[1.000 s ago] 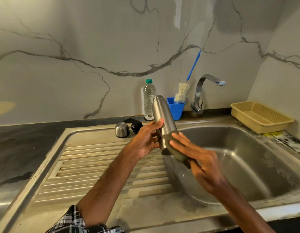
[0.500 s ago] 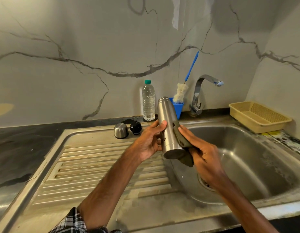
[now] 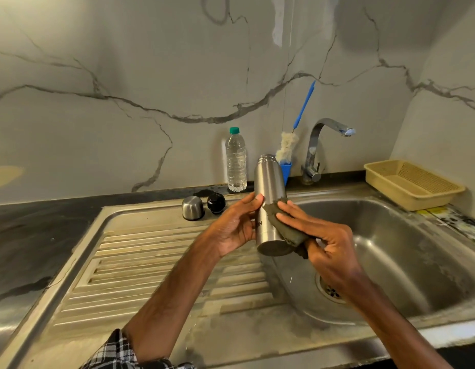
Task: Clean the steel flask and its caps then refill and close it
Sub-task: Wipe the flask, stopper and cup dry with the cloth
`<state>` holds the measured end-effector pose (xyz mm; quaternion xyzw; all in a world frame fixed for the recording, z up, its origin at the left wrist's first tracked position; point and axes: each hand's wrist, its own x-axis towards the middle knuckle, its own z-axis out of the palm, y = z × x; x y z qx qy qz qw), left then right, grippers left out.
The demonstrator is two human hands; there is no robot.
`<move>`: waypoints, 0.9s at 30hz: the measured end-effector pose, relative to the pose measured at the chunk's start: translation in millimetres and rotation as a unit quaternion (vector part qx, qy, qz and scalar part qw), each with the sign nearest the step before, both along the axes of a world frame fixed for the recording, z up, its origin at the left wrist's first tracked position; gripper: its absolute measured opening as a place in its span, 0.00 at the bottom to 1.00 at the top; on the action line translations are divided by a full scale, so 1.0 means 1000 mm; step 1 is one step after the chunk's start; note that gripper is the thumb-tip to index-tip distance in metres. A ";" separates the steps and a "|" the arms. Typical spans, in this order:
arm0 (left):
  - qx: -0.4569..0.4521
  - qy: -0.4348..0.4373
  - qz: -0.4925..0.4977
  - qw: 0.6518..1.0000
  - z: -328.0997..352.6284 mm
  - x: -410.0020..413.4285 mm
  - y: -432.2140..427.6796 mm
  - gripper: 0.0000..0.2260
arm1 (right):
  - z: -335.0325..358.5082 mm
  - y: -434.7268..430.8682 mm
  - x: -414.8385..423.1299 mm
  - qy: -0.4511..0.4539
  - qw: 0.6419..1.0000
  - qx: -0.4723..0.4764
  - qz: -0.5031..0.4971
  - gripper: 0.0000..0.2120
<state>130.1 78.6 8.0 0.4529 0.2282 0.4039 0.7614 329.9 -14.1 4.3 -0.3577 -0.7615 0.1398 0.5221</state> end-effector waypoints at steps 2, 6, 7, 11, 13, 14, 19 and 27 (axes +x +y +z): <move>-0.004 -0.001 -0.008 1.000 0.001 0.001 -0.003 0.35 | 0.005 0.010 0.005 0.001 1.000 0.001 -0.024 0.37; 0.005 0.009 -0.012 1.000 0.003 0.005 -0.006 0.31 | 0.011 0.031 0.006 0.060 0.990 -0.063 -0.109 0.39; 0.001 -0.004 -0.011 1.000 0.003 0.005 -0.005 0.29 | 0.011 0.029 0.004 0.057 0.992 -0.056 -0.094 0.39; -0.025 -0.060 -0.004 0.998 0.002 0.001 -0.003 0.28 | 0.008 0.014 -0.004 -0.017 0.999 0.022 -0.020 0.37; -0.001 -0.039 -0.017 0.999 0.001 0.001 -0.005 0.27 | 0.011 0.021 0.000 -0.021 0.999 0.032 -0.039 0.38; 0.013 -0.025 -0.025 0.999 0.001 0.002 -0.006 0.26 | 0.013 0.028 0.004 -0.018 0.997 0.028 -0.070 0.38; 0.020 -0.006 -0.024 0.999 -0.002 0.005 -0.003 0.30 | 0.016 0.044 0.007 0.004 0.993 -0.004 -0.117 0.36; 0.023 0.004 -0.042 0.999 -0.003 0.006 -0.009 0.31 | 0.019 0.059 0.011 0.003 0.992 -0.007 -0.123 0.36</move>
